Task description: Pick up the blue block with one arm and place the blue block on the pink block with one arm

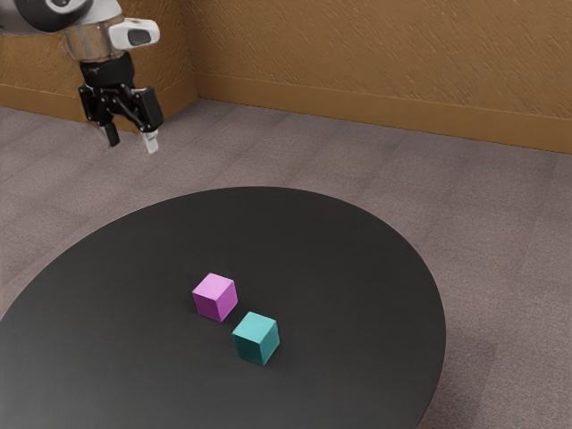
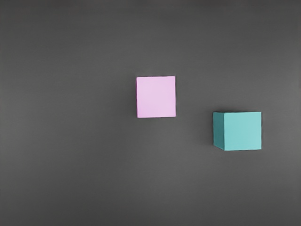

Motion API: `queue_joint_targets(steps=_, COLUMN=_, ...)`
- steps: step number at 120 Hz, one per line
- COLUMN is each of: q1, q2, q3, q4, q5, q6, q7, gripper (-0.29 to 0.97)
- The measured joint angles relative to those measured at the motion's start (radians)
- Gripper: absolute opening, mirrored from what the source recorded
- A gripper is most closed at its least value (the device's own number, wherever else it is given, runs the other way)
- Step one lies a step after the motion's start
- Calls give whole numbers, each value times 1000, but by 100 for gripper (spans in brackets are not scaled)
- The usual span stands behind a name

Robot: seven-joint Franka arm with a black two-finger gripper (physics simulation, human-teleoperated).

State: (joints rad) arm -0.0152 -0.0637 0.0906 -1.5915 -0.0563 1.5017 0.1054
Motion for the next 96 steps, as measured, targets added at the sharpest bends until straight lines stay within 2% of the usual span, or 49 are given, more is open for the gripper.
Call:
queue_joint_targets(steps=18, q1=-35, q2=23, q3=-2, q4=25, q5=30, q6=71, q7=9, gripper=66)
queue_joint_targets(steps=27, q1=-50, q2=156, q3=-25, q4=70, q5=24, q6=104, q7=-21, gripper=66)
queue_joint_targets(steps=37, q1=-207, q2=264, q3=-34, q4=60, q5=-25, q6=154, q7=-77, gripper=66)
queue_joint_targets(steps=44, q1=-272, q2=287, q3=-22, q4=-21, q5=-57, q6=207, q7=-119, gripper=65)
queue_joint_targets(steps=52, q1=-279, q2=261, q3=-18, q4=-190, q5=-86, q6=302, q7=-161, gripper=64)
queue_joint_targets(steps=60, q1=-299, q2=250, q3=-18, q4=-298, q5=-98, q6=389, q7=-199, gripper=63)
queue_joint_targets(steps=70, q1=-331, q2=216, q3=-19, q4=-438, q5=-91, q6=509, q7=-239, gripper=62)
queue_joint_targets(steps=96, q1=-345, q2=156, q3=-19, q4=-602, q5=-35, q6=708, q7=-293, gripper=61)
